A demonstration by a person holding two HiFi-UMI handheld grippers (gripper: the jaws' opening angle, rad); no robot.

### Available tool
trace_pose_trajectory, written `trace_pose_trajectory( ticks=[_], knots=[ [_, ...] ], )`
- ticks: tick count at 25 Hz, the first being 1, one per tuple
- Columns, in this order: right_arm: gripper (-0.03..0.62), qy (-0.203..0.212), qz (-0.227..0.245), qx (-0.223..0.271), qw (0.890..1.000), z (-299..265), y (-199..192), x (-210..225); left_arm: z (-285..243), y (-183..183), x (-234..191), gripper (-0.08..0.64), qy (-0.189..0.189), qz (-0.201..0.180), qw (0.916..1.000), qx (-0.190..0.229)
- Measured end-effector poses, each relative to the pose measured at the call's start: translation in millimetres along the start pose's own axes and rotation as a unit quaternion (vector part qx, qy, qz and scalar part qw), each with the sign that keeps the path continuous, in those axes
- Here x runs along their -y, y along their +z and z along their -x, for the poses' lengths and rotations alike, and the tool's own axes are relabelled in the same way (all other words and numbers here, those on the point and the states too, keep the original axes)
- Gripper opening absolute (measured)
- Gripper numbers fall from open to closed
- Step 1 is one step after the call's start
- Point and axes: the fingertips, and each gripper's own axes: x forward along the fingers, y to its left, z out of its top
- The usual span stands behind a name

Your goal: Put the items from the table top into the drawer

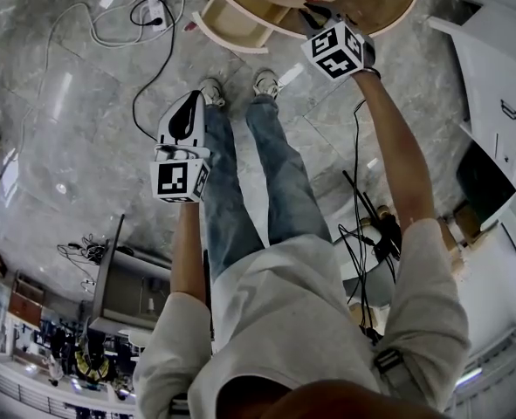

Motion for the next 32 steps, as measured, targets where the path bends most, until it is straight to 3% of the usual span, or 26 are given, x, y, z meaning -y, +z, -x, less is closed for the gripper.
trace_pose_trajectory(
  ticks=[3,17,26,32],
  knots=[
    [0.099,0.009,0.012,-0.018,1.0,-12,0,9,0,-1,-2,0.015,0.001,0.003,1.0,-0.001],
    [0.086,0.036,0.022,-0.071,0.997,-43,-13,19,1,-10,-7,0.015,0.0,0.008,1.0,-0.005],
    [0.067,0.038,0.005,-0.053,0.998,-37,-5,7,4,-8,-10,0.015,0.005,0.01,0.9999,0.0],
    [0.067,0.06,0.033,0.019,0.997,-32,58,-47,17,-9,-26,0.015,0.018,0.017,0.9997,0.006]
  ],
)
